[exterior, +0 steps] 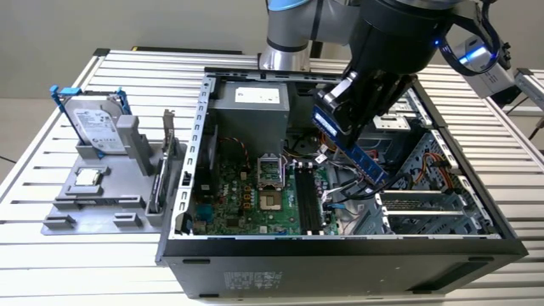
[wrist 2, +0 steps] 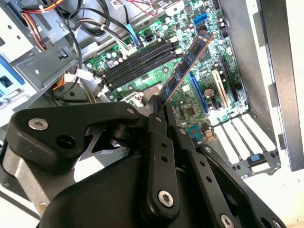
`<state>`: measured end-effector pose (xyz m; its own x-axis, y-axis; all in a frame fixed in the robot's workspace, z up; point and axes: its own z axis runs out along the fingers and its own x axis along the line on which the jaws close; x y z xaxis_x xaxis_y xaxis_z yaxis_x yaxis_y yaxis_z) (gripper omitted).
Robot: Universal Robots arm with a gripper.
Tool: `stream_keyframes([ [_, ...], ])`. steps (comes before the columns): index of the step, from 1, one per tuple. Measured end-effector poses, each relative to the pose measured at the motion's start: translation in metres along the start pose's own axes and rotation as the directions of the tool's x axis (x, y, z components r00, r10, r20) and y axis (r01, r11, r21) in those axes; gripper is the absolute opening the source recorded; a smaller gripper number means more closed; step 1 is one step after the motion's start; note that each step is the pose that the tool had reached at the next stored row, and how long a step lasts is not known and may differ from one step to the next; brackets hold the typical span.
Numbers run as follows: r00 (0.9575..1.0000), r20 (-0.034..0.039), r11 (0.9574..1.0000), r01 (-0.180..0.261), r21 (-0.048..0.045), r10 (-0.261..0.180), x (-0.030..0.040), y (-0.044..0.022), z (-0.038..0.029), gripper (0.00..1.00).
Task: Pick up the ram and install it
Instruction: 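Insert the ram into the slot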
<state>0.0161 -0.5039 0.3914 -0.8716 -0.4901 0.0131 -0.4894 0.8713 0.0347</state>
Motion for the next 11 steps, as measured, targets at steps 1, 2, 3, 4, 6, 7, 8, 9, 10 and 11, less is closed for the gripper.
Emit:
stream_keyframes([
  [1, 1.0000, 0.0001, 1.0000, -0.003, 0.0000, 0.003, 0.0000, 0.0000, 0.0000, 0.00],
  [2, 1.0000, 0.0001, 1.0000, -0.004, 0.0000, 0.004, 0.0000, 0.0000, 0.0000, 0.00],
  [3, 1.0000, 0.0001, 1.0000, -0.004, -0.0001, 0.004, 0.0000, 0.0000, 0.0000, 0.00],
  [4, 1.0000, 0.0001, 1.0000, -0.004, 0.0000, 0.004, 0.0000, 0.0000, 0.0000, 0.00],
  [6, 1.0000, 0.0002, 1.0000, -0.005, -0.0001, 0.005, 0.0000, 0.0000, 0.0000, 0.00],
  [7, 1.0000, 0.0002, 1.0000, -0.005, 0.0000, 0.005, 0.0000, 0.0000, 0.0000, 0.00],
  [8, 1.0000, 0.0002, 1.0000, -0.006, -0.0001, 0.006, 0.0000, 0.0000, 0.0000, 0.00],
  [9, 1.0000, 0.0003, 1.0000, -0.009, -0.0001, 0.009, 0.0000, 0.0000, 0.0000, 0.00],
  [10, 0.9999, 0.0004, 0.9999, -0.011, -0.0002, 0.011, 0.0000, 0.0000, 0.0000, 0.00],
  [11, 0.9999, 0.0005, 0.9999, -0.013, -0.0002, 0.013, 0.0000, 0.0000, 0.0000, 0.00],
])
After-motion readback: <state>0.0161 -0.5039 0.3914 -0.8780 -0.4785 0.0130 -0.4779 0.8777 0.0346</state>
